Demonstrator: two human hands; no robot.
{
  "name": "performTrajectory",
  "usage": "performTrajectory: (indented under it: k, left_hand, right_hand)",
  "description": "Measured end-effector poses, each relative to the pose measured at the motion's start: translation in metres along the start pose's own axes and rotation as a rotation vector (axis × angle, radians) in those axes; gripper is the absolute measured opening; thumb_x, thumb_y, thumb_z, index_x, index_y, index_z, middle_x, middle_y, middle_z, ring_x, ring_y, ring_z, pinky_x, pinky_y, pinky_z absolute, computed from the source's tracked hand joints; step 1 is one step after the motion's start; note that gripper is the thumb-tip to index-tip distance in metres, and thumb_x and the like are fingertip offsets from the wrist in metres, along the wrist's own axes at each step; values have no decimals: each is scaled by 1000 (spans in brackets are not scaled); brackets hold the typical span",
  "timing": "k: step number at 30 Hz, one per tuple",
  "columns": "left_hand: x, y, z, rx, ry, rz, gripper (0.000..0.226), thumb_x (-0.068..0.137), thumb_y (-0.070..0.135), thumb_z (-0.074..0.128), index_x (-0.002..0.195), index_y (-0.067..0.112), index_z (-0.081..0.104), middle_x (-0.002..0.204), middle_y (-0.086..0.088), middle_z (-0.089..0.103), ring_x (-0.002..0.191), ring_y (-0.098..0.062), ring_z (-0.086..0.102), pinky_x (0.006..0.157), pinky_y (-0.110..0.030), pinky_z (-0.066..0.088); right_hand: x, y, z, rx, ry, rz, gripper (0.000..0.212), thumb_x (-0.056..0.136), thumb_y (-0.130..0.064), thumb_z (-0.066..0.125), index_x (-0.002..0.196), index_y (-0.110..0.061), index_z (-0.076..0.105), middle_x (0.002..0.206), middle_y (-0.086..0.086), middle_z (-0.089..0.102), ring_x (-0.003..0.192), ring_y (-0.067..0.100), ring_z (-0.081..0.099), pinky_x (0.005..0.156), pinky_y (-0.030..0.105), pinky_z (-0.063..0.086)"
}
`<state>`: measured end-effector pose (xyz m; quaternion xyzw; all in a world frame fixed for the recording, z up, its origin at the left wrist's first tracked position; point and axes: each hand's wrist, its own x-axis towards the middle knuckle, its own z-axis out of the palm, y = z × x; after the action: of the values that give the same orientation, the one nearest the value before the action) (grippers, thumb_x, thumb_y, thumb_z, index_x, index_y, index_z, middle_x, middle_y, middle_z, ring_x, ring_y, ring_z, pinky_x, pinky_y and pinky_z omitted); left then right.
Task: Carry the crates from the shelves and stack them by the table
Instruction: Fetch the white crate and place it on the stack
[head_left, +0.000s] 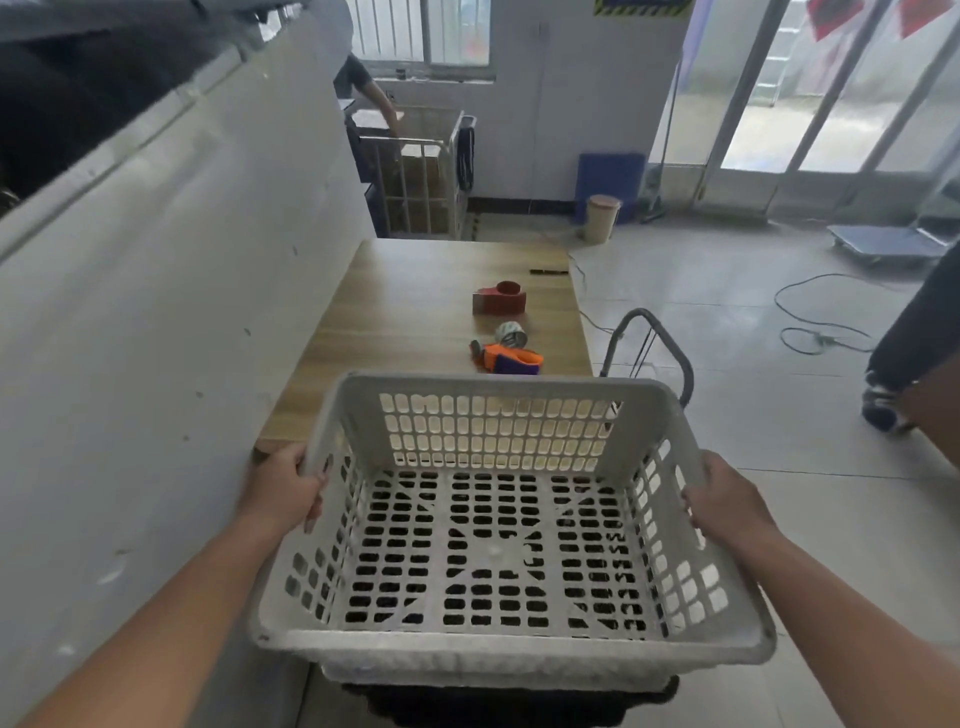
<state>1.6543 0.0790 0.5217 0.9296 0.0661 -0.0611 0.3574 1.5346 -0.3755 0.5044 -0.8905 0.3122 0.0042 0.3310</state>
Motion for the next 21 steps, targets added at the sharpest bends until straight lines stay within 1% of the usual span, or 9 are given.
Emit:
performTrajectory:
  k: [2, 5, 9, 12, 17, 19, 21]
  left_hand:
    - [2, -2, 3, 4, -3, -18, 18, 93, 6, 59, 110, 9, 63, 77, -14, 69, 56, -18, 61, 46, -22, 39]
    - [7, -2, 5, 7, -12, -29, 22, 93, 7, 59, 115, 10, 62, 78, -9, 68, 59, -17, 62, 48, -22, 39]
    - [13, -6, 4, 6, -59, -44, 19, 92, 9, 60, 111, 10, 62, 76, -8, 71, 62, -21, 69, 54, -27, 46]
    - [14, -9, 4, -5, -94, -35, 22, 93, 8, 60, 113, 14, 61, 80, -6, 72, 65, -20, 71, 58, -29, 50]
    - [14, -10, 8, -7, -52, -35, 25, 92, 11, 60, 117, 14, 60, 81, -5, 71, 64, -19, 72, 59, -31, 52]
    - [14, -11, 9, 5, -58, -36, 29, 92, 13, 60, 121, 14, 58, 83, -5, 71, 66, -19, 72, 60, -31, 52]
    - [14, -12, 9, 36, -81, -35, 33, 92, 14, 60, 125, 16, 56, 84, -4, 71, 70, -20, 71, 63, -33, 52]
  right_hand:
    - [5, 0, 1, -9, -20, 1, 28, 88, -15, 46, 111, -28, 54, 86, 6, 67, 75, 28, 65, 67, 36, 49]
    - [7, 1, 1, -5, -31, -2, 27, 88, -13, 46, 110, -28, 52, 84, 7, 66, 71, 28, 66, 63, 35, 48]
    - [6, 4, 0, -21, -44, 3, 24, 89, -13, 45, 108, -27, 50, 86, 4, 64, 73, 27, 65, 59, 32, 43]
    - [5, 8, -1, -33, -50, 15, 25, 89, -13, 46, 110, -25, 51, 88, 4, 63, 74, 28, 65, 61, 33, 45]
    - [3, 7, -3, -14, -44, 20, 30, 88, -16, 48, 116, -26, 51, 89, 3, 65, 74, 27, 66, 65, 35, 49]
    - [3, 5, -6, -27, -51, 22, 36, 90, -19, 47, 125, -28, 47, 98, 7, 67, 78, 28, 65, 72, 38, 51]
    - [0, 4, -7, -95, -66, 17, 48, 93, -24, 45, 140, -28, 35, 115, 14, 64, 88, 32, 60, 77, 42, 48]
